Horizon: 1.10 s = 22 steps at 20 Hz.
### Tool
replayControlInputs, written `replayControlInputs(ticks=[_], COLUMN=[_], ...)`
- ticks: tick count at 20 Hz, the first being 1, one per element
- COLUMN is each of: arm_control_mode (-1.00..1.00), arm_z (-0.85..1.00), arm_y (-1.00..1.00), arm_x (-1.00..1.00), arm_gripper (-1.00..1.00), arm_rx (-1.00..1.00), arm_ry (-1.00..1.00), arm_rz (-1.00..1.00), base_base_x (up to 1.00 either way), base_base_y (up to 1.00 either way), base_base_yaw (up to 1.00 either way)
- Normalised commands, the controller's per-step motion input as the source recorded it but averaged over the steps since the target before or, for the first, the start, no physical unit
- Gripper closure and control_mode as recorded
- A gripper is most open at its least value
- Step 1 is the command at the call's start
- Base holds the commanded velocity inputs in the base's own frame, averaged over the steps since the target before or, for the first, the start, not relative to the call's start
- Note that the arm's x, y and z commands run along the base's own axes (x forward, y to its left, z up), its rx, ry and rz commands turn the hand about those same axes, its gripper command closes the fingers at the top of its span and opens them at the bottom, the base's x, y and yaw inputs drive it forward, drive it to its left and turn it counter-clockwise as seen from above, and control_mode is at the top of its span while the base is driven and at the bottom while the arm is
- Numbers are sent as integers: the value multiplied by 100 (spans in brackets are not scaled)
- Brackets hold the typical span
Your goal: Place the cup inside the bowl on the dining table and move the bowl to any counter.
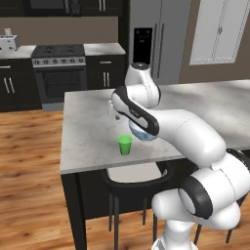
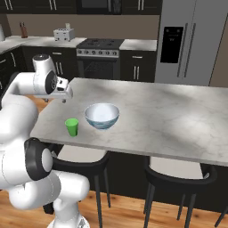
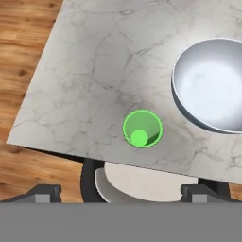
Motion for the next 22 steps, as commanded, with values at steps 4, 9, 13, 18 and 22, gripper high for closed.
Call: replayControlInputs(ticks=[4,9,13,18,22], arm_control_mode=[-100,-100,-100,-100,-100], arm_z=[-15,-11,-21,-16,-18], arm_y=[0,0,0,0,0], arm_x=[0,0,0,0,0], arm_gripper=[-100,-100,-100,-100,-100], arm_rx=[0,-1,-2,0,0], arm_ry=[0,0,0,0,0], arm_rz=[9,8,6,5,5], base_base_x=[0,0,0,0,0], base_base_y=[0,0,0,0,0], base_base_yaw=[0,0,0,0,0])
